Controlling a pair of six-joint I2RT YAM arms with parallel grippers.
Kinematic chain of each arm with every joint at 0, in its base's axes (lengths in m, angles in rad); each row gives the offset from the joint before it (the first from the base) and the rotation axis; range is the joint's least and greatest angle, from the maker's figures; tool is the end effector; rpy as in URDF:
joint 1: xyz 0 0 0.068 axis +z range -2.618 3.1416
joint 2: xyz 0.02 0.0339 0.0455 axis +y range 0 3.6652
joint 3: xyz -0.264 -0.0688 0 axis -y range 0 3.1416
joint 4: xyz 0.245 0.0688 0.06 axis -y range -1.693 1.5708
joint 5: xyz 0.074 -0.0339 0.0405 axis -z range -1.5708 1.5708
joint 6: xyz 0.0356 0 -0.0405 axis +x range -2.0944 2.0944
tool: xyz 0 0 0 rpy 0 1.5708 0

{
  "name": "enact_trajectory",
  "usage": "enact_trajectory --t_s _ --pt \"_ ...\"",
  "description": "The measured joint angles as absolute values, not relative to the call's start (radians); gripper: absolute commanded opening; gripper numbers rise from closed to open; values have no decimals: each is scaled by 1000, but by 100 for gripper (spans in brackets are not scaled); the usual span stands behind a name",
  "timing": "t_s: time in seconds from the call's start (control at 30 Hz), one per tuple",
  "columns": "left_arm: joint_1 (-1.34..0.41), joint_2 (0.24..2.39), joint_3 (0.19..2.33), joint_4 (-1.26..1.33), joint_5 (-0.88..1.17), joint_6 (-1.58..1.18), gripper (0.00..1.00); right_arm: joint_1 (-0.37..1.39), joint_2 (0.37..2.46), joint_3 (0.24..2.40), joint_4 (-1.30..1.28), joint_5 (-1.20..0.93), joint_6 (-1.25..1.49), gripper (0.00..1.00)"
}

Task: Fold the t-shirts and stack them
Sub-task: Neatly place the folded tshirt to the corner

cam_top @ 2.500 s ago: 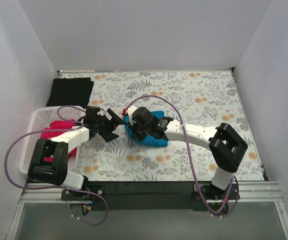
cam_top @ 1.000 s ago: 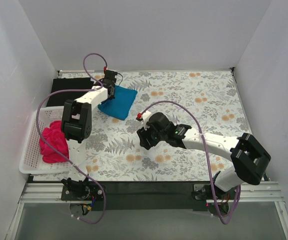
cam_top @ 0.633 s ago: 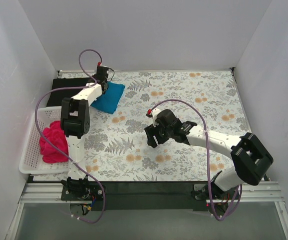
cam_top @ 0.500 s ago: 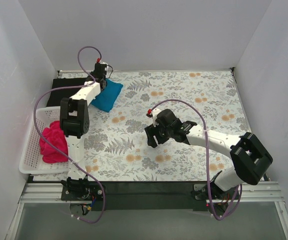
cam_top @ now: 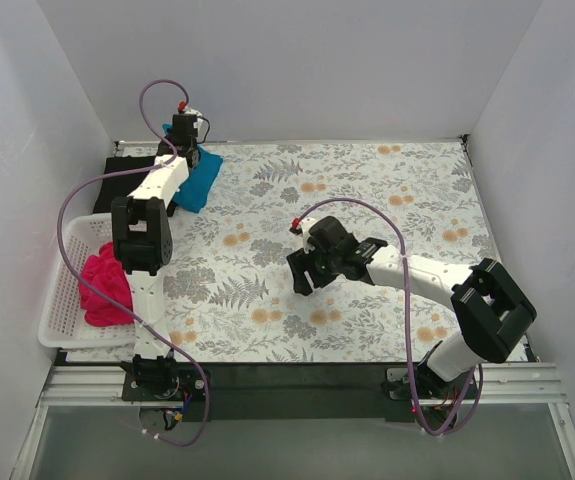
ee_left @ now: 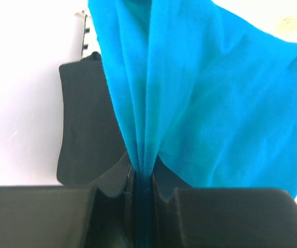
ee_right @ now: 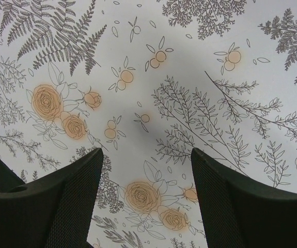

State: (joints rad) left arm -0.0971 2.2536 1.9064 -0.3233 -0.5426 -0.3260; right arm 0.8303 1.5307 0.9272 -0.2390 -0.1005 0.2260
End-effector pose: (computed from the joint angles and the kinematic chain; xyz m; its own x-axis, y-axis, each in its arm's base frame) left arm 0.5186 -0.0320 0.2264 -0.4835 -0.2285 -0.8450 -0.5009 0.8639 0.0530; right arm 0.2119 0.2372 0.2060 -0.6654 -0.3975 -0.6319 -0.6468 0.7296 0.2221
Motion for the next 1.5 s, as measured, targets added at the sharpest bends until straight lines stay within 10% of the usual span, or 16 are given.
enact_trajectory --t_s 1.5 --pt "-27 2225 1985 -482 -538 -314 0 830 1541 948 -241 -104 252 75"
